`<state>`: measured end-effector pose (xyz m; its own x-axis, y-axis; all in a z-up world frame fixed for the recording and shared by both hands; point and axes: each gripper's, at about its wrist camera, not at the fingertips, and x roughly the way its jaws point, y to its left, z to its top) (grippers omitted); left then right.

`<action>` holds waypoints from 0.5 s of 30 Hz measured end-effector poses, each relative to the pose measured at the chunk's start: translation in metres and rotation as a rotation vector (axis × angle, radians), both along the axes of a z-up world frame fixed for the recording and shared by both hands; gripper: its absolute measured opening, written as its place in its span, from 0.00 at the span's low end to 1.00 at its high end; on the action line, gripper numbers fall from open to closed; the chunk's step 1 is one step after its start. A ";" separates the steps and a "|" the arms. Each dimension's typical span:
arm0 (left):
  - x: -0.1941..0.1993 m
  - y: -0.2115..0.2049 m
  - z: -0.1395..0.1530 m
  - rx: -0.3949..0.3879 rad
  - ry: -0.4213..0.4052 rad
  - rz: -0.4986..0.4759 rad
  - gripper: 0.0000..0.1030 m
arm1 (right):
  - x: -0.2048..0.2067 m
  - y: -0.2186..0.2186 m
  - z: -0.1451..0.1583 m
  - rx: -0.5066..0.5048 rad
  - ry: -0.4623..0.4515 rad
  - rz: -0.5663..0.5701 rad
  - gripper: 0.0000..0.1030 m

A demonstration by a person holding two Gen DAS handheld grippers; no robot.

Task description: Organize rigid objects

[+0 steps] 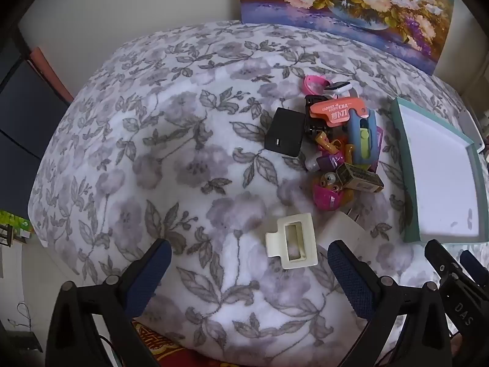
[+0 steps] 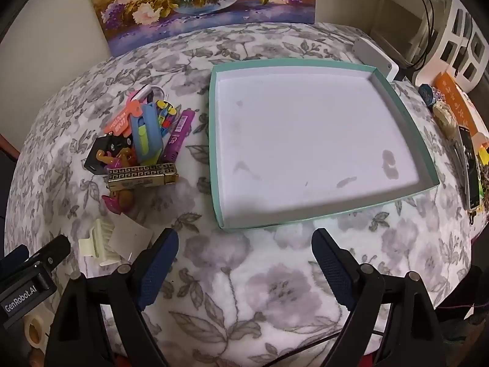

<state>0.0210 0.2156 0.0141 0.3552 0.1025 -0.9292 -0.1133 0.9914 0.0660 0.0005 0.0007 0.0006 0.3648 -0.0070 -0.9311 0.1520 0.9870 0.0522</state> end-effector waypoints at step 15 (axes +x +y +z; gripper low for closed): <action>0.002 -0.001 -0.001 0.016 0.007 0.003 1.00 | -0.004 -0.004 0.002 0.005 -0.009 -0.002 0.87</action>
<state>0.0225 0.2151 0.0131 0.3479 0.1180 -0.9301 -0.1157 0.9899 0.0823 -0.0034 -0.0035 0.0028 0.3734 -0.0034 -0.9277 0.1537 0.9864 0.0583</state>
